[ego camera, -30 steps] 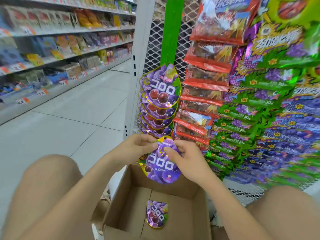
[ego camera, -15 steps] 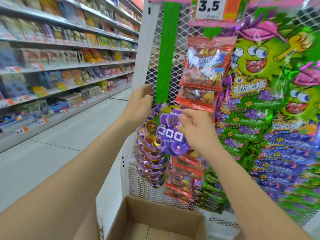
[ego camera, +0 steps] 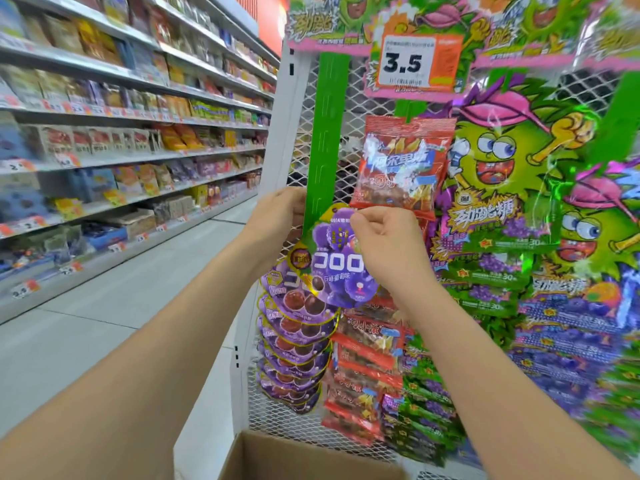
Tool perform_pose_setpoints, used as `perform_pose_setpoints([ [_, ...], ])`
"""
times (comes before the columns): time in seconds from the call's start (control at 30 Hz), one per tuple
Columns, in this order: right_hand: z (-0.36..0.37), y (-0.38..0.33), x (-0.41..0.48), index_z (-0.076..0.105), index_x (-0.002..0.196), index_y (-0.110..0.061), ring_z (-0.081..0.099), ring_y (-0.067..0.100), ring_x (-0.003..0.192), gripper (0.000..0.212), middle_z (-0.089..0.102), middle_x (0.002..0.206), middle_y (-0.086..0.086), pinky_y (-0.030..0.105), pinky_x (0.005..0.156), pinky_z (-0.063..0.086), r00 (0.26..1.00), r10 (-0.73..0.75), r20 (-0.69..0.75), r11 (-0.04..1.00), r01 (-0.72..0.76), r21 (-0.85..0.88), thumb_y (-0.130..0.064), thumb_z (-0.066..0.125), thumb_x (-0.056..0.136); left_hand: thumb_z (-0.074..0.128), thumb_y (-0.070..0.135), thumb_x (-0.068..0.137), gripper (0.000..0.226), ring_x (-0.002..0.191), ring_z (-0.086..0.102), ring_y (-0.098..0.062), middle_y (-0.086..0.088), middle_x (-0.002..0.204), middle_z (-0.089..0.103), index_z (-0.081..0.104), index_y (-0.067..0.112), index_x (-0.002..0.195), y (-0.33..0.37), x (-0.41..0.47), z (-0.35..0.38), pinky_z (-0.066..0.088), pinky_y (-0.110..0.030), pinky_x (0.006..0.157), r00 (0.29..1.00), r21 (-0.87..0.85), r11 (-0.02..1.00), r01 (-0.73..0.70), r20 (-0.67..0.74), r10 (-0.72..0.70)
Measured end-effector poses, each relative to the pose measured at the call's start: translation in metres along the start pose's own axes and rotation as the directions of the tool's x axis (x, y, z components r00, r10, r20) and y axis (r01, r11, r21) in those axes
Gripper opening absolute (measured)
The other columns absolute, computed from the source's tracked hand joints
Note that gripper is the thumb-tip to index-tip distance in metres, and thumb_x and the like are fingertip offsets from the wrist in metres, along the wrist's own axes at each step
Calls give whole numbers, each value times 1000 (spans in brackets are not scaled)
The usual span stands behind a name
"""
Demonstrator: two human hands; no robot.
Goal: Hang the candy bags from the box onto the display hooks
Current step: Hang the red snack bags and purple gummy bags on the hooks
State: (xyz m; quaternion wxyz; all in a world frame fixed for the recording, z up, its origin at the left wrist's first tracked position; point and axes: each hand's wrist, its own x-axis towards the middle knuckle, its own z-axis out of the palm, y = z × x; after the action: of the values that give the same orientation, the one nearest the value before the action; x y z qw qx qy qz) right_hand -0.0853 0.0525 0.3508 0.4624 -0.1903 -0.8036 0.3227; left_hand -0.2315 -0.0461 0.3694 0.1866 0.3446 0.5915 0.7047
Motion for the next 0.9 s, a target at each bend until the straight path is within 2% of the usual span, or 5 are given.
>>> perform_pose_setpoints([
  [0.2,13,-12,12,68,78,1,49,24,52,38,65,66,21,36,55,44,998,-20,-57,1000,19,-14,-30,59,98,60,34,102,35,51,50,-9,1,69,65,72,18,74,5,1,0,38,-26,52,999,43,999,1,-40,1],
  [0.33,16,-21,15,45,54,-6,21,14,47,46,30,46,-1,25,45,22,1000,7,-28,1000,-7,-11,-16,58,97,61,33,103,40,54,59,-6,11,64,68,75,20,67,8,-4,-6,43,-19,52,1000,68,998,2,-28,0],
  [0.5,22,-19,19,48,56,0,21,17,46,43,30,47,2,26,51,24,997,79,-11,997,-79,-10,-17,58,94,66,32,102,33,53,65,-3,10,62,71,71,15,75,9,-12,-12,50,-17,56,998,126,990,-56,31,53],
  [0.67,21,-21,12,43,47,-16,21,16,43,48,27,42,-5,26,49,25,993,119,-7,991,-119,-63,-17,59,92,75,42,97,30,94,78,-32,-12,96,82,82,13,94,5,-18,-16,60,-54,98,996,162,984,-72,60,63],
  [0.9,23,-7,-6,55,58,1,27,20,46,46,35,46,2,29,52,33,996,92,-21,990,-93,-107,-22,59,98,69,40,102,29,82,68,-17,-11,95,81,82,14,98,-7,-20,-17,56,-36,83,990,236,963,-133,69,120],
])
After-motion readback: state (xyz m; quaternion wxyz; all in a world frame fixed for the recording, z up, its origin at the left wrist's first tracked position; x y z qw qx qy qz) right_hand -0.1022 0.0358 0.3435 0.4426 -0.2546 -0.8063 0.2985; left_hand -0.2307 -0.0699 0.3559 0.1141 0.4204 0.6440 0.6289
